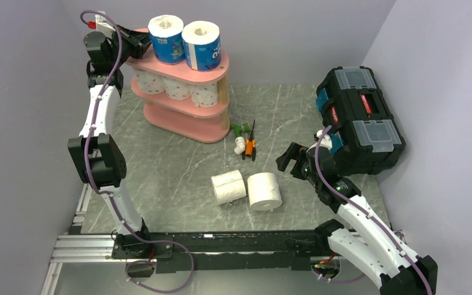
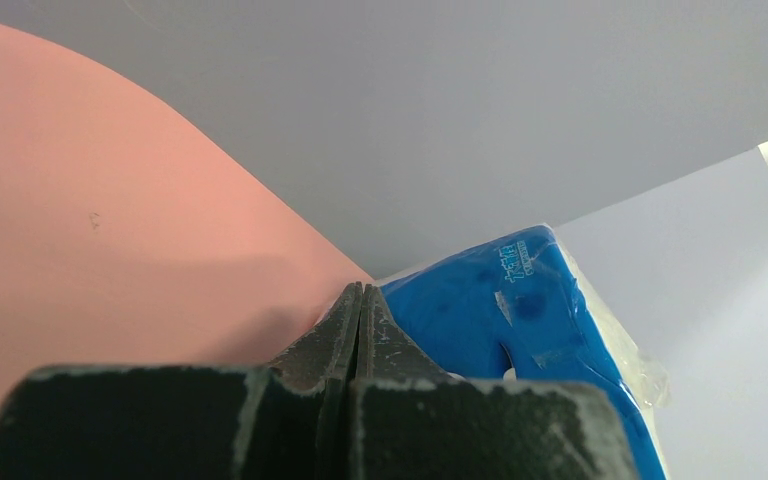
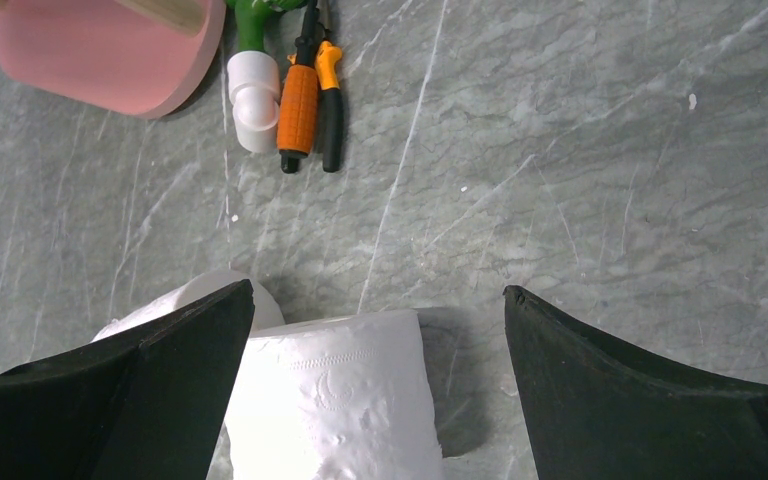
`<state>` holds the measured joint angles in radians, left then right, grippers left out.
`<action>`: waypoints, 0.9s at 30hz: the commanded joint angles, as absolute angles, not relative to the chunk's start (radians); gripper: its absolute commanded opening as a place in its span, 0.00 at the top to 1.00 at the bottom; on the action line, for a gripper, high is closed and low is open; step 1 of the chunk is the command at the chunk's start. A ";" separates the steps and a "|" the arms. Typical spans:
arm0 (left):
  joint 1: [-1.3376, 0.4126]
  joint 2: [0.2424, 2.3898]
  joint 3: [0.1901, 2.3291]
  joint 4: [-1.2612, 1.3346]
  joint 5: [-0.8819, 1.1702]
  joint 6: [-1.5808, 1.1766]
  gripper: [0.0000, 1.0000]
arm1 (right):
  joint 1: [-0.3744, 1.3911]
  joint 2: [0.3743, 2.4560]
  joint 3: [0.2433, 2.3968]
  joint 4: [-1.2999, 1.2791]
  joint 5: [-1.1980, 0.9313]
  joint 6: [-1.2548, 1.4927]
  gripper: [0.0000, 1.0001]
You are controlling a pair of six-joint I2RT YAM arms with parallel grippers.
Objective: Place and organize the paper towels onto the shelf
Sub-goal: Adjust the paper towel on the shelf.
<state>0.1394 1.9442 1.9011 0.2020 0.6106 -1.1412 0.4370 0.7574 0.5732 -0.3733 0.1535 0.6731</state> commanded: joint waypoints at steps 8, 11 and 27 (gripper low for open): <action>0.109 1.914 1.860 0.229 0.644 -1.111 1.00 | 0.433 0.749 0.585 -0.356 0.159 0.672 0.02; 0.114 1.888 1.840 0.211 0.617 -1.093 1.00 | 0.433 0.743 0.583 -0.362 0.163 0.673 0.02; 0.255 1.736 1.761 0.155 0.550 -1.146 0.49 | 0.434 0.725 0.592 -0.381 0.160 0.681 0.01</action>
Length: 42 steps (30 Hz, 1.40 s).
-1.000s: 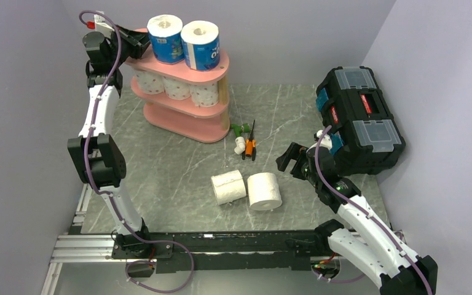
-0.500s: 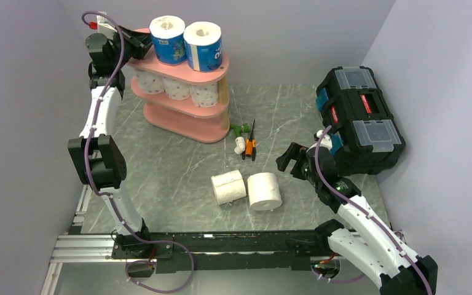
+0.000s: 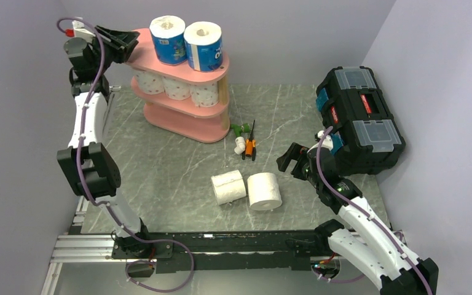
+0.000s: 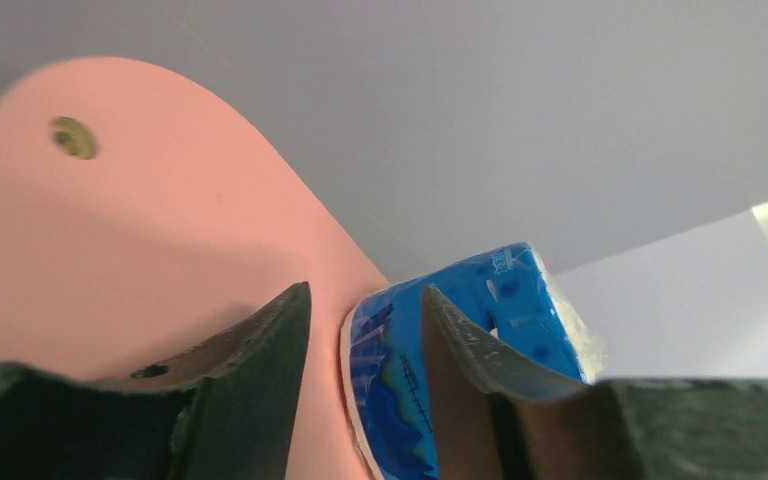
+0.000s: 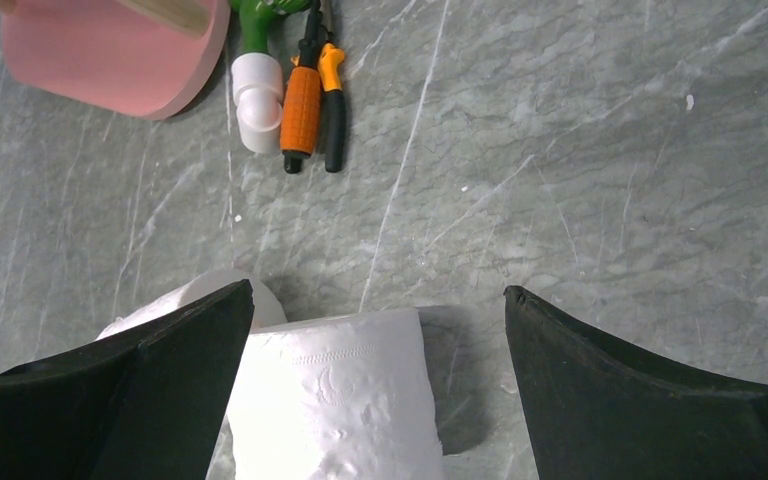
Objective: Place and organize the paper towels onto the shelf
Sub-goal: Adjust the paper towel on the shelf, then adjust the paper towel at the center of the board.
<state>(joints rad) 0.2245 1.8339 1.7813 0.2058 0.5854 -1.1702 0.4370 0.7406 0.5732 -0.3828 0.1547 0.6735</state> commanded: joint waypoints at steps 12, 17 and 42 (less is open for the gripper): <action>0.261 1.218 1.487 -0.206 0.177 -0.847 0.07 | 0.433 0.680 0.606 -0.383 0.141 0.696 0.00; 0.247 0.922 1.304 -0.292 0.062 -0.765 0.01 | 0.435 0.687 0.591 -0.350 0.093 0.708 0.00; -0.621 0.703 0.782 -0.465 -0.235 -0.722 0.04 | 0.677 0.831 0.691 -0.295 0.321 0.659 0.00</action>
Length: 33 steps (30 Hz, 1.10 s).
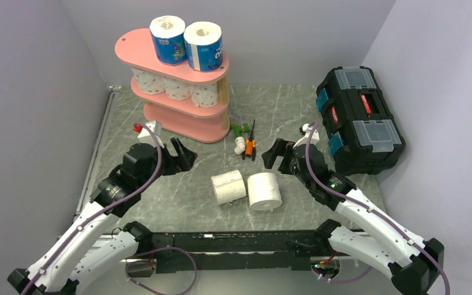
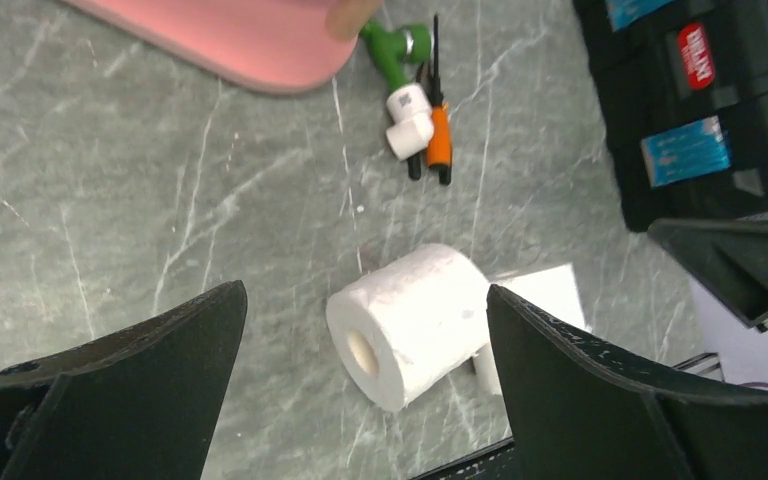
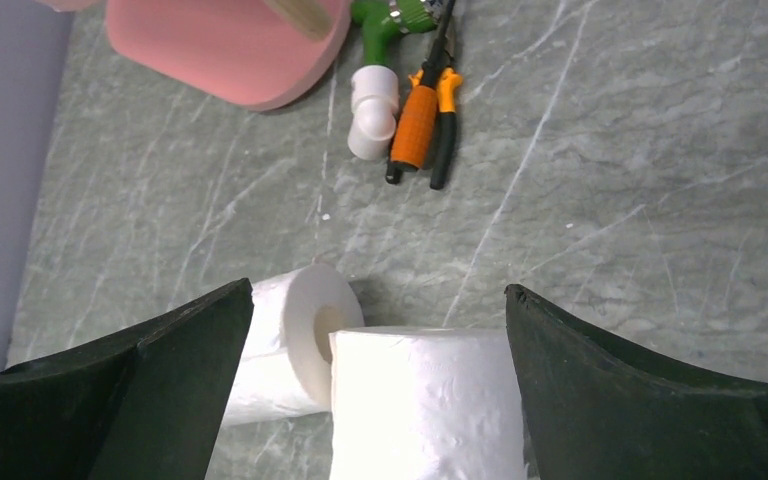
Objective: Place and organize the paper towels onto the shelf
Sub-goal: Adjust the paper towel at the center of the board.
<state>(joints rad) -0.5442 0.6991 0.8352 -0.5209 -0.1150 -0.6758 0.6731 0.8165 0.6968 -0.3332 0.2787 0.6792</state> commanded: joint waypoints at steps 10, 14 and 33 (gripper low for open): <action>-0.667 0.634 0.403 0.031 -0.013 -0.896 0.04 | 0.678 0.716 0.589 -0.171 0.112 0.621 0.00; -0.666 0.667 0.309 0.207 0.059 -0.932 0.04 | 0.678 0.682 0.578 -0.177 0.116 0.623 0.01; -0.666 0.844 0.140 0.489 0.208 -1.087 0.06 | 0.678 0.686 0.571 -0.183 0.137 0.609 0.01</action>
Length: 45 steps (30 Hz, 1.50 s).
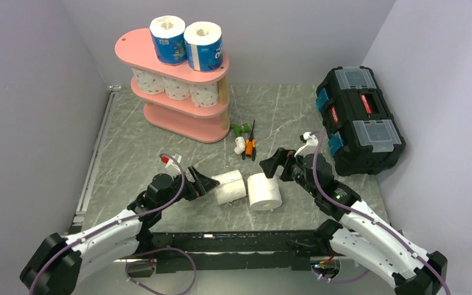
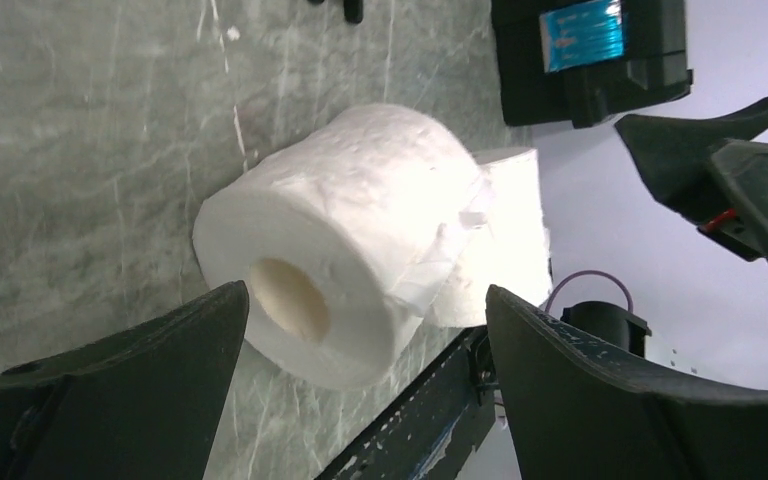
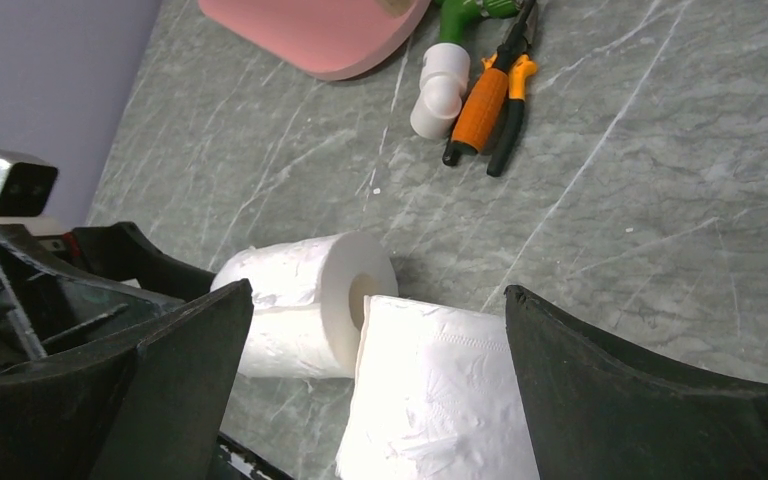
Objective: Place and organize the paper towels onto the shelf
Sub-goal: Adjust the paper towel at the center of the board.
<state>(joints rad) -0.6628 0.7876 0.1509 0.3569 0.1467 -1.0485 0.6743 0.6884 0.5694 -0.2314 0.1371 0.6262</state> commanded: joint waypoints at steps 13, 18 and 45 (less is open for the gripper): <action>-0.666 0.995 0.142 0.651 0.250 -1.095 0.15 | 0.678 0.662 0.556 -0.200 0.158 0.617 0.01; -0.667 1.060 0.149 0.713 0.273 -1.108 0.20 | 0.677 0.665 0.564 -0.206 0.165 0.612 0.01; -0.666 0.856 0.221 0.459 0.219 -0.976 0.65 | 0.677 0.649 0.566 -0.234 0.191 0.611 0.01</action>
